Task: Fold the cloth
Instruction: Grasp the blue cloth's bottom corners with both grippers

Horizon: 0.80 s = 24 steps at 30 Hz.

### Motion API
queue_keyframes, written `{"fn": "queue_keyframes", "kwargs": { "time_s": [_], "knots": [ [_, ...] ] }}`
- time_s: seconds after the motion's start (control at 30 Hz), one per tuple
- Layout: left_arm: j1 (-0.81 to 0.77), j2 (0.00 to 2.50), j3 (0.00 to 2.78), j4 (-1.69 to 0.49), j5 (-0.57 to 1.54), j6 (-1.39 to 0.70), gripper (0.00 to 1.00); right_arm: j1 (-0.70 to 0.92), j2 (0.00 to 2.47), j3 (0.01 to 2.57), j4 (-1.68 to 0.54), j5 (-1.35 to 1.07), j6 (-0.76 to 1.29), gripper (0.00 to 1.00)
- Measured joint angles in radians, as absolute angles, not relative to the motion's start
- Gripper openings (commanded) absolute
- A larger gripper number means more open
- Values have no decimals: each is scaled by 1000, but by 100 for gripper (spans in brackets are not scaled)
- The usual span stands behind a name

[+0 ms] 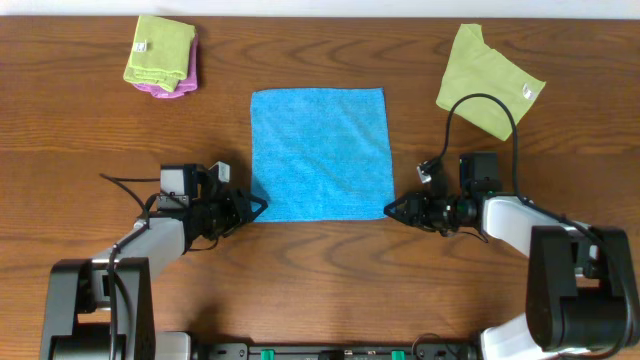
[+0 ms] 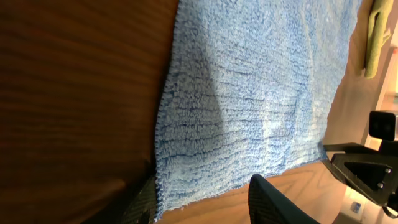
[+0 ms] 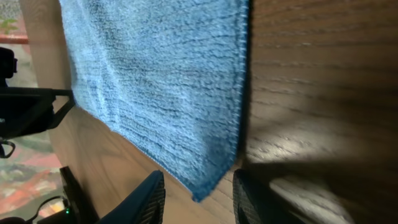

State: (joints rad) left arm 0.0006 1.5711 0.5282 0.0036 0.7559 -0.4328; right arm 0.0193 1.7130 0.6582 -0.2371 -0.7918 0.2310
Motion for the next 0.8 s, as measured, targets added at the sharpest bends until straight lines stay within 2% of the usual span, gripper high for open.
{"fn": "queue_keyframes", "kwargs": {
  "time_s": [0.07, 0.1, 0.13, 0.2, 0.27, 0.33, 0.8],
  "knots": [
    [-7, 1571, 528, 4, 756, -441, 49, 25, 1714, 658, -230, -791, 235, 36],
    [-10, 1571, 528, 3, 755, -445, 45, 28, 1714, 658, -226, -789, 236, 35],
    [-11, 1572, 528, 2, 755, -449, 40, 28, 1715, 658, -223, -789, 238, 31],
    [-11, 1577, 528, -2, 749, -454, 26, 29, 1716, 658, -219, -783, 241, 17],
    [-12, 1586, 527, -6, 737, -451, 17, 31, 1724, 658, -220, -759, 256, 3],
    [-12, 1589, 527, -10, 727, -458, 6, 31, 1730, 658, -219, -747, 254, 1],
    [-14, 1580, 543, -31, 812, -453, 5, 32, 1690, 658, -227, -790, 269, 2]
  ]
}}
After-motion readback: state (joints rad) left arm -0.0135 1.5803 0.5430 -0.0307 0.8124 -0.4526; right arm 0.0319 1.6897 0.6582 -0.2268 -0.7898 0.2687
